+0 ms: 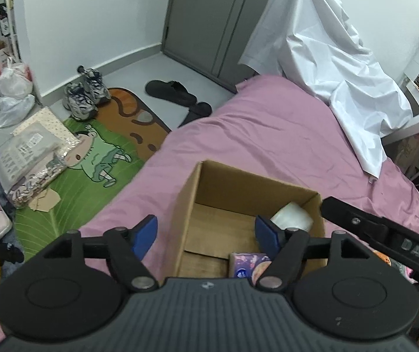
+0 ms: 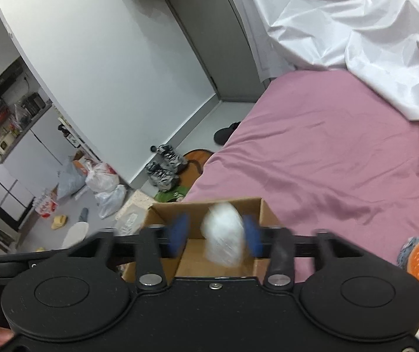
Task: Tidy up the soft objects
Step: 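Open the left tool to drop the tissue pack in the box while the right tool releases the ball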
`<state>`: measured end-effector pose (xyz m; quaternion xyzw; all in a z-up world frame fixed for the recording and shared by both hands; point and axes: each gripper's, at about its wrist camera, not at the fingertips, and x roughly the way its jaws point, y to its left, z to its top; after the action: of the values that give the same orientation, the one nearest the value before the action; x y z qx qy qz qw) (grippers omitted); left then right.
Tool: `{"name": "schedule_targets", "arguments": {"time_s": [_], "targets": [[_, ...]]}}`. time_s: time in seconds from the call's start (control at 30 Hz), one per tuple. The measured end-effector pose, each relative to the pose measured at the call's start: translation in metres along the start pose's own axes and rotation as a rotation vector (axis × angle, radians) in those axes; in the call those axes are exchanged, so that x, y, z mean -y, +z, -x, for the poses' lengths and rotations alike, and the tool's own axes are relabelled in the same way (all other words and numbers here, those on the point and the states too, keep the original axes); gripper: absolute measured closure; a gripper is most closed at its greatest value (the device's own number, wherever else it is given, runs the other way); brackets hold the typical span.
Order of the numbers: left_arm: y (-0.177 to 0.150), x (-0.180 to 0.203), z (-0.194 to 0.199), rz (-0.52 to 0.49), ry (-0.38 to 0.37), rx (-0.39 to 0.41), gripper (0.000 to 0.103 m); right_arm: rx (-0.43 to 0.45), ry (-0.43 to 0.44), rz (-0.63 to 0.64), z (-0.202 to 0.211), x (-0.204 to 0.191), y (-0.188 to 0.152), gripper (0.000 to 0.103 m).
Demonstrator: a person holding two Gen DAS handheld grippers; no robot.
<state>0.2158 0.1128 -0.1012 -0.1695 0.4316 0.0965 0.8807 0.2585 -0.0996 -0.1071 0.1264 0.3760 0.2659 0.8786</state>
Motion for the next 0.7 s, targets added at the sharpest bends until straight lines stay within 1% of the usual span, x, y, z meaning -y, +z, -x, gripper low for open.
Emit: {"name": "schedule_targets", "arguments": {"time_s": [0.13,0.23,0.33,0.37,0.43,0.5,0.53,0.57,0.63,0.7], "targets": [[-0.001,-0.001,0.01,0.02,0.001,0.02,0.029,0.002,-0.016,-0.012,0.01,0.002,0.002,0.037],[-0.002,0.004,0.019,0.007,0.009,0.037,0.028,0.011,-0.032,-0.024,0.02,0.004,0.004,0.033],[-0.003,0.008,0.031,-0.006,0.006,0.067,0.027,0.01,-0.06,-0.015,0.03,0.004,0.004,0.021],[-0.004,0.009,0.035,-0.011,0.014,0.076,0.025,0.007,-0.069,-0.005,0.033,0.003,0.004,0.018],[-0.005,0.011,0.04,-0.007,0.037,0.086,0.023,-0.003,-0.089,0.019,0.039,0.003,0.003,0.017],[-0.006,0.014,0.044,0.006,0.033,0.088,0.022,-0.018,-0.108,0.03,0.044,0.005,0.002,0.014],[-0.006,0.016,0.045,0.007,0.03,0.083,0.02,-0.023,-0.112,0.031,0.047,0.006,0.001,0.012],[-0.007,0.018,0.046,0.003,0.03,0.076,0.014,-0.027,-0.113,0.031,0.049,0.007,0.0,0.01],[-0.009,0.022,0.049,0.0,0.019,0.061,0.008,-0.036,-0.118,0.03,0.055,0.01,-0.002,0.009],[-0.012,0.027,0.053,0.005,0.019,0.049,0.008,-0.042,-0.121,0.031,0.061,0.012,-0.005,0.008]]}}
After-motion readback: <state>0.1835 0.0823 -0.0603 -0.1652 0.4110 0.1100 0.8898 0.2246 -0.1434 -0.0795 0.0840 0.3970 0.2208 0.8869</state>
